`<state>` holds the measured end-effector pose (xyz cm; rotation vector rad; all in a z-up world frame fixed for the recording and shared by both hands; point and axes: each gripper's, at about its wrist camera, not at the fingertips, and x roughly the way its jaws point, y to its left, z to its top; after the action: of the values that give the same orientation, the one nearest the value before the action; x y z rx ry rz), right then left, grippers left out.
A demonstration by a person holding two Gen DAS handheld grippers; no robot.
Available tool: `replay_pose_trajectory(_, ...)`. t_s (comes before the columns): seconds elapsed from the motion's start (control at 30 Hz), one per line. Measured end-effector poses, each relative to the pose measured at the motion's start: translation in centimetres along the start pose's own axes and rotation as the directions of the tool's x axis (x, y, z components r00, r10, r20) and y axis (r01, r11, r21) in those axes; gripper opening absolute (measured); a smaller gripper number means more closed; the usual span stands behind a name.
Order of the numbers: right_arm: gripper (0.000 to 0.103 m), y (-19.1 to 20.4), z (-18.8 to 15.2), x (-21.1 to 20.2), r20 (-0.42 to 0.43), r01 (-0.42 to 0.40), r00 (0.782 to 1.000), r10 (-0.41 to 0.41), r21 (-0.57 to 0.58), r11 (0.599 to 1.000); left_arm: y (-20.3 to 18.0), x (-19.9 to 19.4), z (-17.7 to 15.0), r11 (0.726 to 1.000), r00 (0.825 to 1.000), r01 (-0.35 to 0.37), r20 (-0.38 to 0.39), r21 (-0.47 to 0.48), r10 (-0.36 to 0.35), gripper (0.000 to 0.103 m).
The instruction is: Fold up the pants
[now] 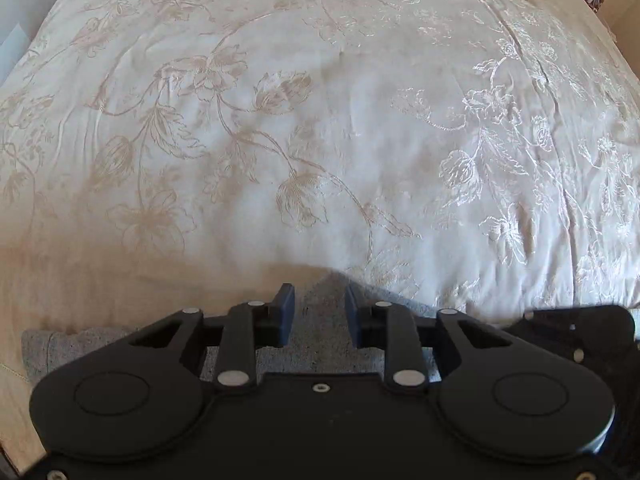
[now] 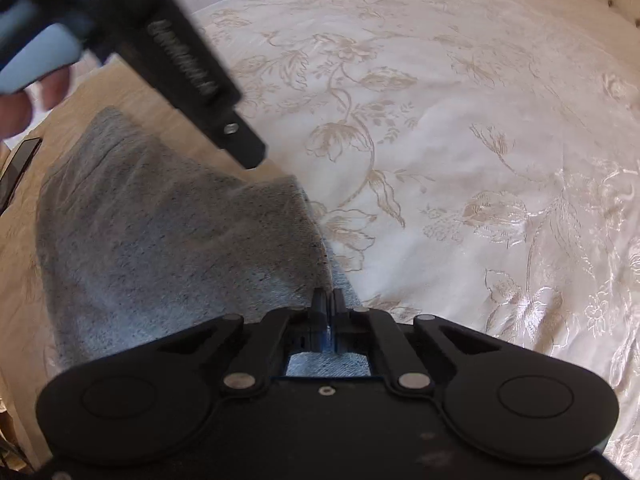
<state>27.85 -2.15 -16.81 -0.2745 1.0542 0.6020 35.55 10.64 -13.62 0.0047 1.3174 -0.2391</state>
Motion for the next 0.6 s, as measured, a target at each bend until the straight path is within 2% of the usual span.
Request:
replay_pose_trajectory(0.03, 0.004, 0.5, -0.2, -0.6, 0.008, -0.006, 1.000, 0.006, -0.007, 1.000, -0.4, 0.2, 0.3, 1.000, 1.000, 0.003, -0.005, 0.008, -0.003, 0.044)
replay_pose_trajectory(0.13, 0.004, 2.0, -1.3, -1.4, 0.013, -0.033, 0.999, 0.033, 0.020, 0.999, -1.9, 1.5, 0.6, 0.999, 0.999, 0.001, -0.052, 0.049, 0.001, 0.046)
replay_pose_trajectory(0.23, 0.004, 3.4, -2.3, -1.5, 0.001, -0.040, 0.999, 0.040, 0.015, 0.999, -3.8, 3.5, 0.6, 0.990, 0.994, -0.060, -0.088, 0.130, 0.072, 0.049)
replay_pose_trajectory(0.33, 0.004, 3.9, -2.7, -1.3, -0.001, -0.046, 0.999, 0.047, 0.044, 0.998, -5.8, 5.3, -0.1, 0.953, 0.977, -0.155, -0.103, 0.259, 0.187, 0.049)
replay_pose_trajectory(0.4, 0.004, 3.8, -2.8, -1.6, 0.009, -0.040, 0.999, 0.040, 0.071, 0.997, -6.9, 6.4, -1.0, 0.916, 0.962, -0.199, -0.107, 0.347, 0.250, 0.048)
replay_pose_trajectory(0.47, 0.004, 3.7, -2.9, -1.6, 0.014, -0.032, 0.999, 0.031, 0.087, 0.996, -7.0, 7.5, -1.8, 0.895, 0.951, -0.225, -0.113, 0.385, 0.288, 0.012)
replay_pose_trajectory(0.5, 0.005, 3.6, -2.9, -1.6, 0.017, -0.023, 1.000, 0.021, 0.093, 0.995, -6.5, 7.8, -1.7, 0.904, 0.952, -0.232, -0.109, 0.360, 0.287, 0.012)
replay_pose_trajectory(0.53, 0.012, 3.5, -3.0, -1.7, 0.019, -0.009, 1.000, 0.008, 0.103, 0.995, -5.6, 8.0, -1.4, 0.927, 0.956, -0.224, -0.118, 0.302, 0.270, 0.012)
replay_pose_trajectory(0.6, 0.017, 2.7, -2.9, -1.8, 0.024, 0.032, 0.999, -0.035, 0.141, 0.990, -3.4, 7.9, -0.4, 0.975, 0.968, -0.180, -0.152, 0.133, 0.200, 0.012)
